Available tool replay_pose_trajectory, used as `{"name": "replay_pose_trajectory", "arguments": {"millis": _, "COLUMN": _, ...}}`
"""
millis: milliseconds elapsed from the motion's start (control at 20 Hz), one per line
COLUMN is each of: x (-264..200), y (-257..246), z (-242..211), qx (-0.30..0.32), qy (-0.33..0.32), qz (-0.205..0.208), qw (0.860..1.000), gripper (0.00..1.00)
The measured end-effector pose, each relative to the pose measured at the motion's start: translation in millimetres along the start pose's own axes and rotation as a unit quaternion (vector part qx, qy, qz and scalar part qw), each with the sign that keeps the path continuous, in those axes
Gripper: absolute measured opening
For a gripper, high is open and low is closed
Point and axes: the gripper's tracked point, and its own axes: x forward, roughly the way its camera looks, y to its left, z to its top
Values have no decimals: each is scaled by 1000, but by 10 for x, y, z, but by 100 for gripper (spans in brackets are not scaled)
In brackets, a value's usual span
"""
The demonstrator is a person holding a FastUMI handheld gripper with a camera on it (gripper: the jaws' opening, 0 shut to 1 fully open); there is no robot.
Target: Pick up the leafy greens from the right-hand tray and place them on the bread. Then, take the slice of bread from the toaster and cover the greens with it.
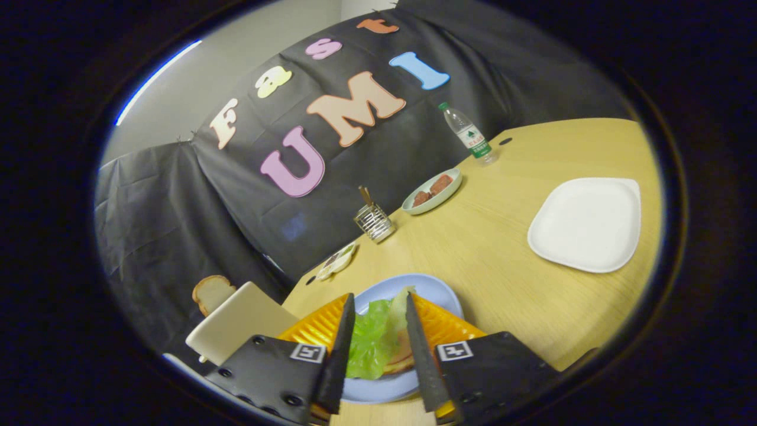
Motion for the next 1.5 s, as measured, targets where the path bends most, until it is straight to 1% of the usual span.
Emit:
{"name": "replay_pose_trajectory", "arguments": {"millis": 100, "x": -79, "y": -29, "z": 51, "qx": -26, "qy": -4, "qz": -3, "qw": 1000, "gripper": 69}}
{"name": "replay_pose_trajectory", "arguments": {"millis": 300, "x": -240, "y": 53, "z": 320, "qx": -79, "qy": -34, "qz": -2, "qw": 996, "gripper": 100}}
{"name": "replay_pose_trajectory", "arguments": {"millis": 650, "x": -492, "y": 449, "z": 763, "qx": -158, "qy": -68, "qz": 16, "qw": 985, "gripper": 100}}
{"name": "replay_pose_trajectory", "arguments": {"millis": 850, "x": -556, "y": 935, "z": 1003, "qx": -181, "qy": -87, "qz": 48, "qw": 978, "gripper": 100}}
{"name": "replay_pose_trajectory", "arguments": {"millis": 950, "x": -587, "y": 1185, "z": 1099, "qx": -203, "qy": -94, "qz": 61, "qw": 973, "gripper": 100}}
{"name": "replay_pose_trajectory", "arguments": {"millis": 1050, "x": -619, "y": 1526, "z": 1153, "qx": -226, "qy": -98, "qz": 83, "qw": 966, "gripper": 100}}
{"name": "replay_pose_trajectory", "arguments": {"millis": 1150, "x": -646, "y": 1888, "z": 1131, "qx": -240, "qy": -97, "qz": 110, "qw": 960, "gripper": 100}}
{"name": "replay_pose_trajectory", "arguments": {"millis": 1250, "x": -640, "y": 2258, "z": 1033, "qx": -235, "qy": -86, "qz": 148, "qw": 957, "gripper": 100}}
{"name": "replay_pose_trajectory", "arguments": {"millis": 1400, "x": -582, "y": 2617, "z": 805, "qx": -228, "qy": -58, "qz": 182, "qw": 955, "gripper": 100}}
{"name": "replay_pose_trajectory", "arguments": {"millis": 1500, "x": -494, "y": 2783, "z": 553, "qx": -221, "qy": -30, "qz": 199, "qw": 954, "gripper": 100}}
